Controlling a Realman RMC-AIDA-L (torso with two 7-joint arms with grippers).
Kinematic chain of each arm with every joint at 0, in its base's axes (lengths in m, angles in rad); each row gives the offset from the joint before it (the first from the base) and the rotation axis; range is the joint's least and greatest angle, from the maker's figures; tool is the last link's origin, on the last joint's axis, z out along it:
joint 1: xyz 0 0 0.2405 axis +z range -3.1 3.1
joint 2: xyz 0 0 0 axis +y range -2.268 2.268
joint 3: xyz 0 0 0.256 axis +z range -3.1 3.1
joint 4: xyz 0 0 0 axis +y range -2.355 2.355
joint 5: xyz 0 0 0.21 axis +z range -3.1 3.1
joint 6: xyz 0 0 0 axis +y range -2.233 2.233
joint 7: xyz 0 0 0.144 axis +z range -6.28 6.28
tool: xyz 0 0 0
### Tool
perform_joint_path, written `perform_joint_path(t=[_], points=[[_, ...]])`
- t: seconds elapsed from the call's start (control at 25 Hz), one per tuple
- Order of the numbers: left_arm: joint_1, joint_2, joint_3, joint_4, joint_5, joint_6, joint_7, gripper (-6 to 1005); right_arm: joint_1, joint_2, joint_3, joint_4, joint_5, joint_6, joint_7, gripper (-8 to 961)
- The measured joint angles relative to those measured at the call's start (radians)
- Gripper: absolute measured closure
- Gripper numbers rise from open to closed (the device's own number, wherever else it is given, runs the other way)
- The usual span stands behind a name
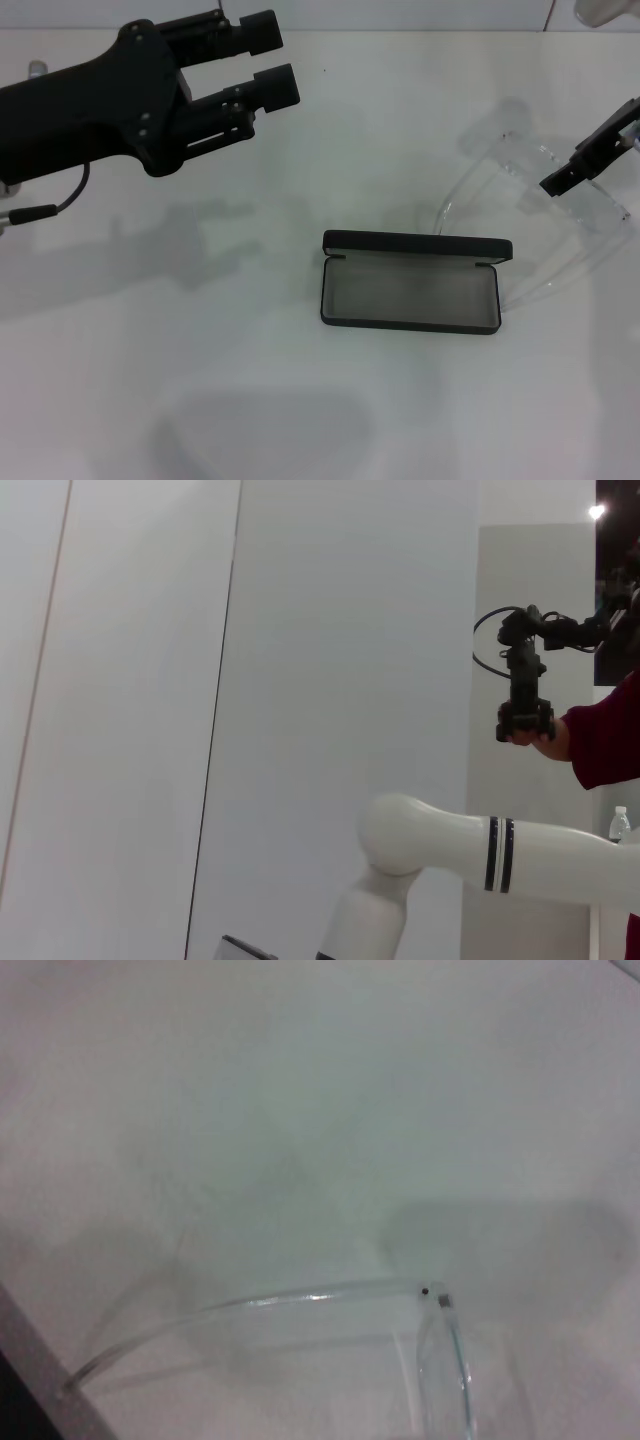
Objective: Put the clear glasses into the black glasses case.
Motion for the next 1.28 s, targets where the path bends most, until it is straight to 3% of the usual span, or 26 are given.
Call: perform_joint_path(t=[0.44, 0.64, 1.0, 1.28], points=[[0.000, 0.000, 0.000, -0.024, 0.004, 0.003, 0.009, 478, 0.001, 0.001, -0.021, 0.077, 0.012, 0.090, -0.004, 345], [0.000, -0.001, 0.000, -0.024, 0.015, 0.004, 0.010, 478, 0.001, 0.001, -0.041, 0.092, 0.023, 0.121, -0.010, 495], [0.002, -0.002, -0.005, -0.026, 0.014, 0.004, 0.010, 479, 0.000, 0.002, -0.051, 0.100, 0.038, 0.123, -0.026, 560], [0.010, -0.001, -0.008, -0.026, 0.008, 0.004, 0.010, 480, -0.022, 0.002, -0.045, 0.090, 0.041, 0.131, -0.025, 759]])
